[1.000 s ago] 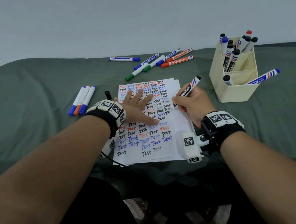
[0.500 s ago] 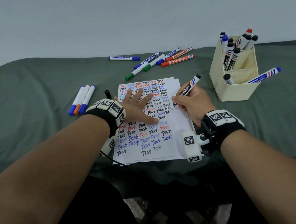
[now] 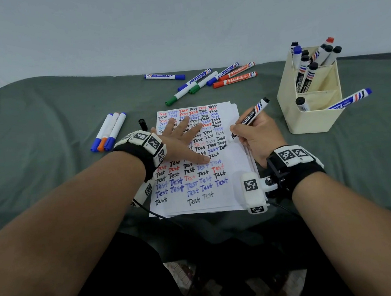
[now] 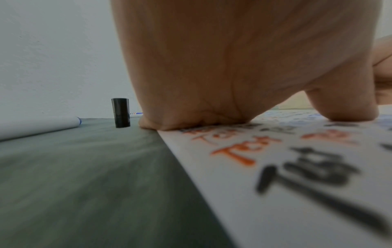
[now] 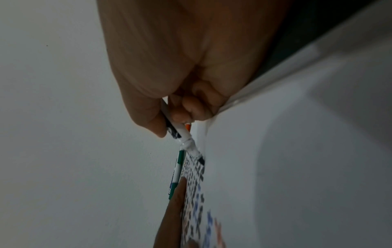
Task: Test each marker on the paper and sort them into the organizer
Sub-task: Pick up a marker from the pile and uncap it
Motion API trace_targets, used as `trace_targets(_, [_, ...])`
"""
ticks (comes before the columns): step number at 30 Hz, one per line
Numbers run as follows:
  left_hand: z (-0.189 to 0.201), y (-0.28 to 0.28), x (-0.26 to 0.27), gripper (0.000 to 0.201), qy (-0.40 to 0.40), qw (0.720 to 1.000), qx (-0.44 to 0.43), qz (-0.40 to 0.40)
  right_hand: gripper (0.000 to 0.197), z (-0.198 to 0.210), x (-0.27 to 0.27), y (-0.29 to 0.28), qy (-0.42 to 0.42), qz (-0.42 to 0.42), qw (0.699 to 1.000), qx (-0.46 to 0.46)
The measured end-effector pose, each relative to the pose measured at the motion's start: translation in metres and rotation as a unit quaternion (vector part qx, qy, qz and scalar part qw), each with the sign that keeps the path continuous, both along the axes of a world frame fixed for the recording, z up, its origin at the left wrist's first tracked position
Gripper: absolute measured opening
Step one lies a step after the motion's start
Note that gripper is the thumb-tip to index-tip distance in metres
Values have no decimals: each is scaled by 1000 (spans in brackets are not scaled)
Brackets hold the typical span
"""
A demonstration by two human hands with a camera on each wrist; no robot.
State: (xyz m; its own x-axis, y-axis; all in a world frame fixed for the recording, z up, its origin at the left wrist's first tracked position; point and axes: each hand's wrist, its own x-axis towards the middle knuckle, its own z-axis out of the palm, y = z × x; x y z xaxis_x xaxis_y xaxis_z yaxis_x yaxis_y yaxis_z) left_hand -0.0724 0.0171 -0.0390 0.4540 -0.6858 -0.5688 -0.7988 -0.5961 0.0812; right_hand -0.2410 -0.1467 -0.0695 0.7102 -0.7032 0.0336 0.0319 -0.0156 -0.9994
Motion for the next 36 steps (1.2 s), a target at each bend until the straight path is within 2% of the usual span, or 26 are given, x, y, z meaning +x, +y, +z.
trace_targets(11, [-2, 0, 2, 127, -1, 1000, -3, -1, 33, 1, 0, 0, 3, 12, 1000, 12])
trace_targets(18, [-5, 0, 4, 127, -2, 1000, -4, 0, 32, 0, 0, -1, -29, -13, 998, 45])
trace_targets(28, [-5, -1, 4, 125, -4, 1000, 0, 0, 28, 0, 1, 0, -12, -6, 1000, 10])
trace_targets(33, [-7, -1, 5, 125, -3, 1000, -4, 1, 33, -3, 0, -2, -34, -8, 999, 35])
trace_targets(36, [-8, -1, 6, 125, -4, 1000, -7, 0, 30, -2, -1, -2, -36, -6, 999, 39])
